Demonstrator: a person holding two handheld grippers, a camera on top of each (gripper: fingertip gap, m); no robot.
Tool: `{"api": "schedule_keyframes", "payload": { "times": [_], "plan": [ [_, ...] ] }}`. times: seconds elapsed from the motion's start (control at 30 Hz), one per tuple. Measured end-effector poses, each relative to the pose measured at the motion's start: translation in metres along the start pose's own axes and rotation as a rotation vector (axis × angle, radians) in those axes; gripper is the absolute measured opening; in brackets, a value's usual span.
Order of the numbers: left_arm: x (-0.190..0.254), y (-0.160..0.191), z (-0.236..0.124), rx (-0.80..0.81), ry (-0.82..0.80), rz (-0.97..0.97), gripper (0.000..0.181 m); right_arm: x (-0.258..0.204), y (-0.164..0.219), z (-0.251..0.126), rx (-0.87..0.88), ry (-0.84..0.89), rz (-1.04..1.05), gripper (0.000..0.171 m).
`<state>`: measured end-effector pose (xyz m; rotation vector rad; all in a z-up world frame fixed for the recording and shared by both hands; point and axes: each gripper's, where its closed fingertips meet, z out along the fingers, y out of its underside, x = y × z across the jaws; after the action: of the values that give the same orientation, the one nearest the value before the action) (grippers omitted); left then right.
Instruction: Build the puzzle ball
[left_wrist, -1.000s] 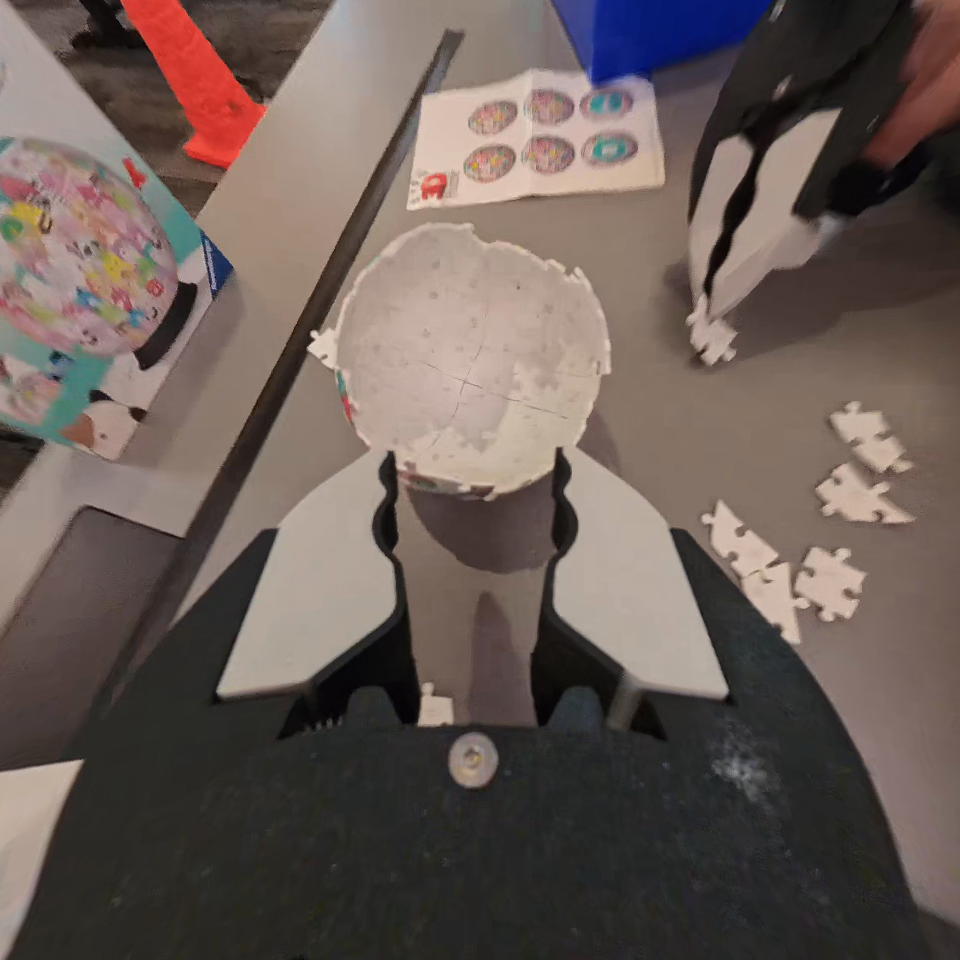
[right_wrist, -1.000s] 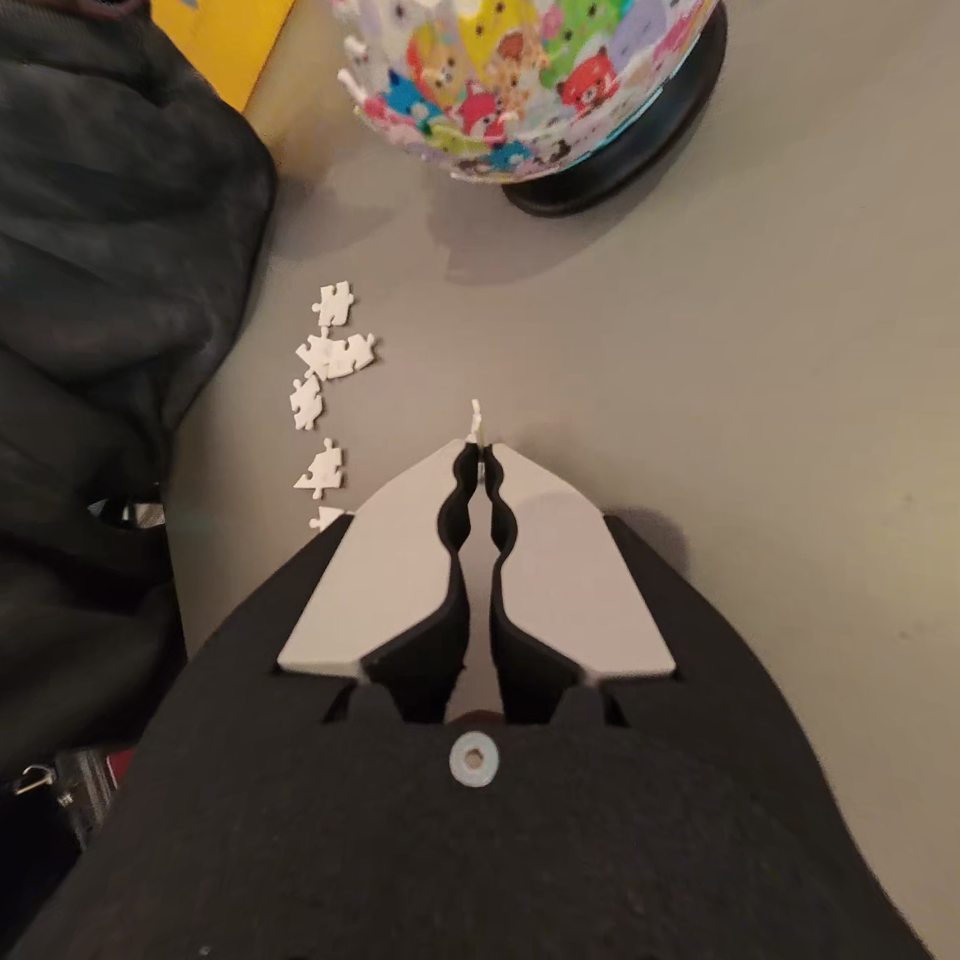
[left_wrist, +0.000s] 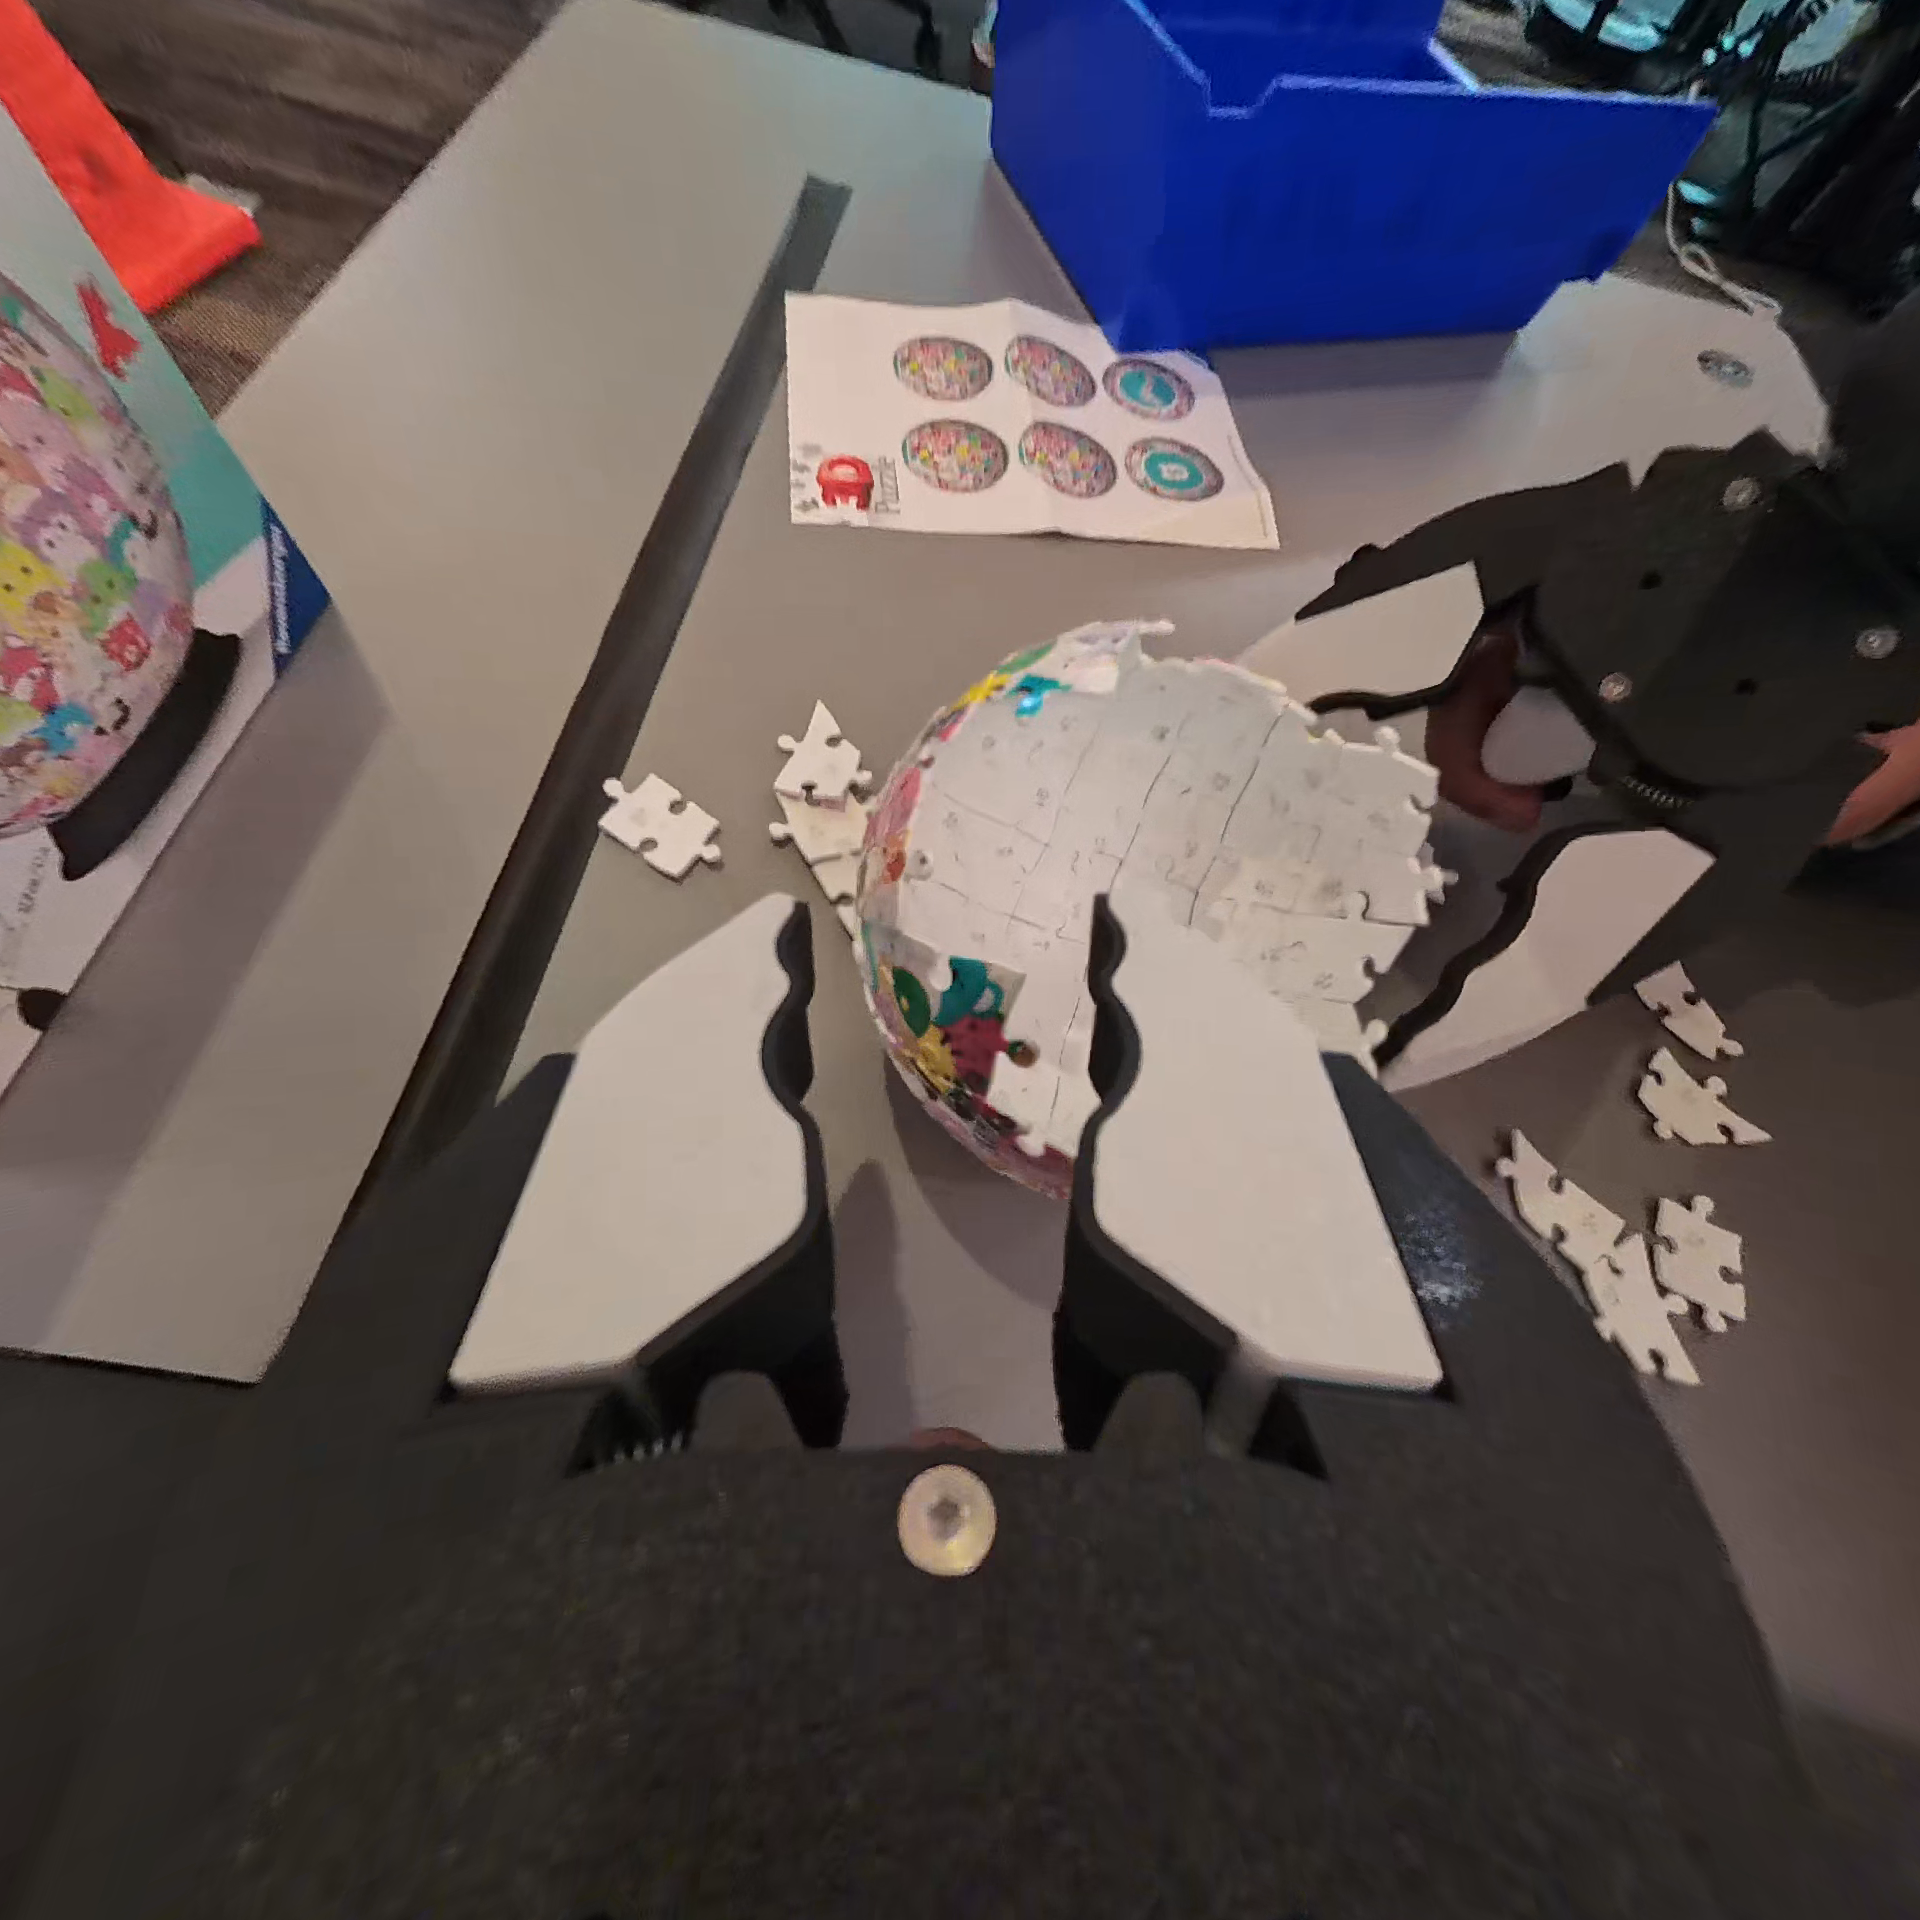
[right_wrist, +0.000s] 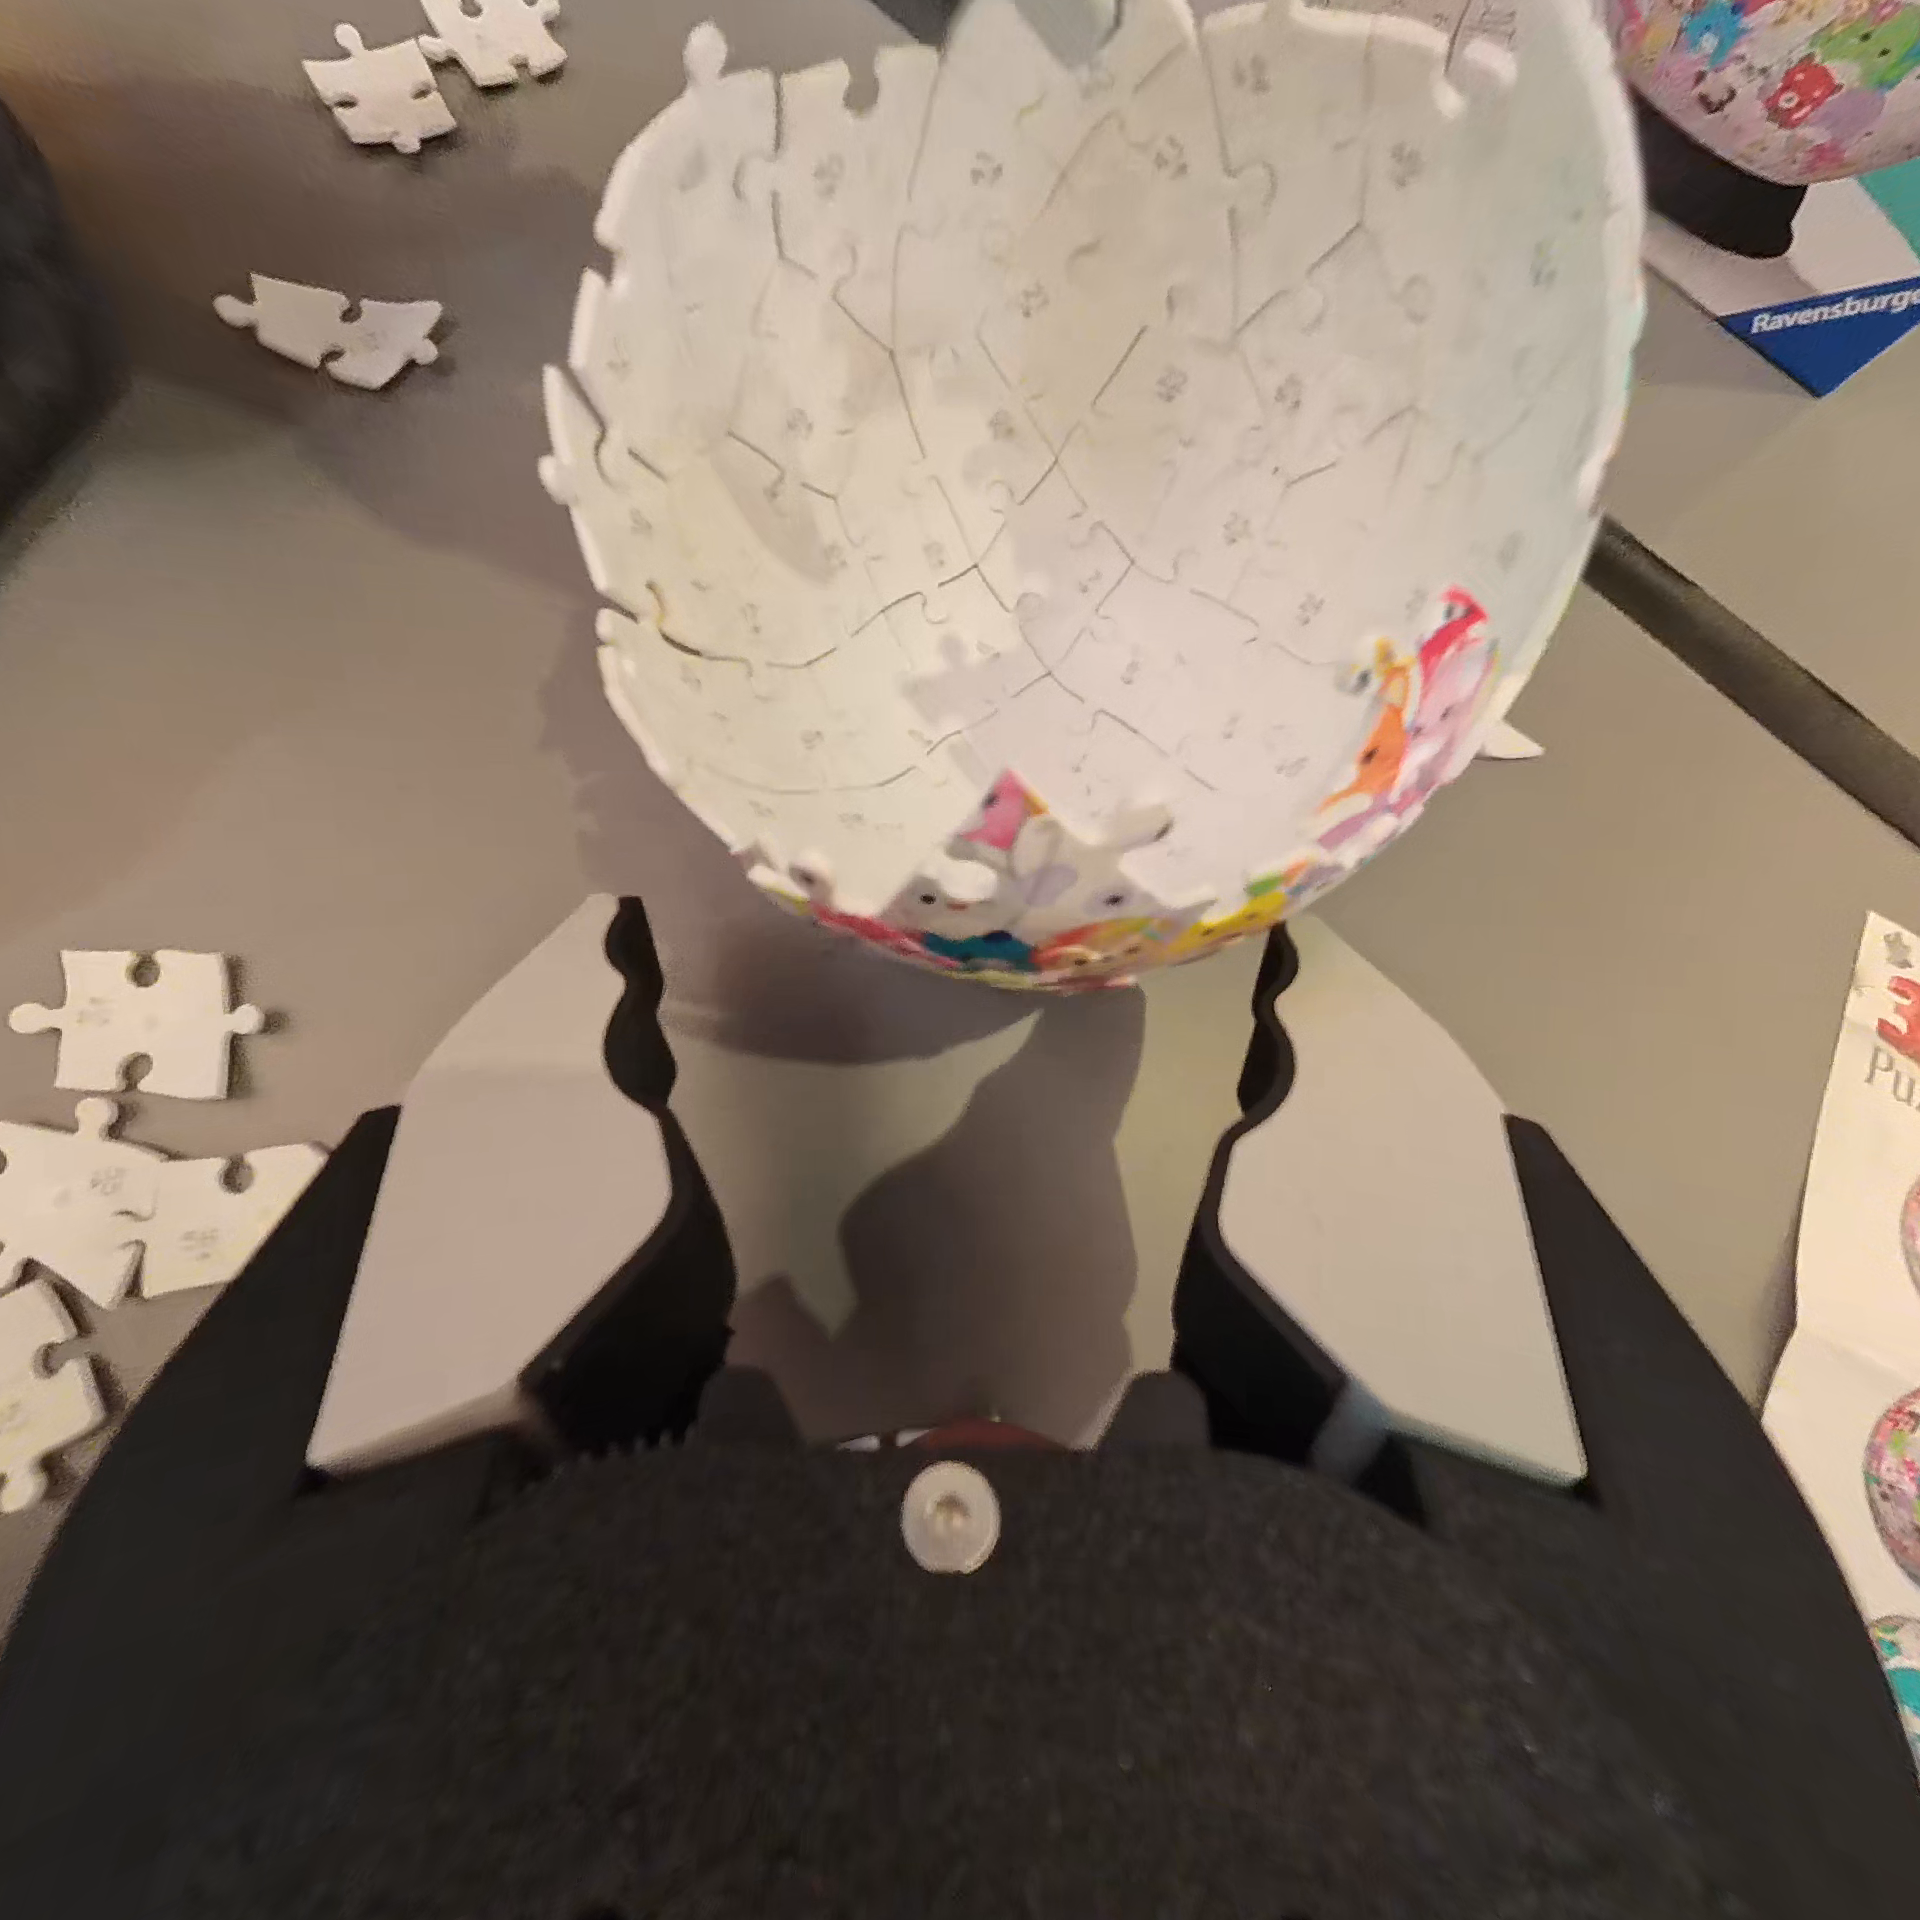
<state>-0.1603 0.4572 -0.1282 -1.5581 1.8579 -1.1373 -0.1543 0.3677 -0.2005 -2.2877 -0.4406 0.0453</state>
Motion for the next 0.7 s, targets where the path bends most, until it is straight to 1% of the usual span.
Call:
{"api": "schedule_keyframes", "payload": {
  "times": [0.17, 0.2, 0.4, 0.57, 0.7],
  "plan": [
    [0.002, 0.006, 0.006, -0.086, 0.084, -0.013, 0.033, 0.010, -0.007, -0.007, -0.006, -0.003, -0.002, 0.101],
    [0.002, 0.007, 0.007, -0.094, 0.094, -0.022, 0.032, 0.013, -0.009, -0.009, -0.006, 0.004, -0.006, 0.100],
    [0.000, 0.009, 0.006, -0.096, 0.130, -0.087, 0.031, 0.019, -0.017, -0.012, -0.010, -0.011, -0.067, 0.096],
    [-0.001, 0.023, 0.008, -0.142, 0.160, -0.149, 0.032, 0.019, -0.024, -0.016, -0.015, -0.110, -0.085, 0.095],
    [0.005, 0.035, 0.006, -0.191, 0.231, -0.229, 0.042, 0.026, -0.032, -0.023, -0.025, -0.175, -0.117, 0.095]
  ]
}}
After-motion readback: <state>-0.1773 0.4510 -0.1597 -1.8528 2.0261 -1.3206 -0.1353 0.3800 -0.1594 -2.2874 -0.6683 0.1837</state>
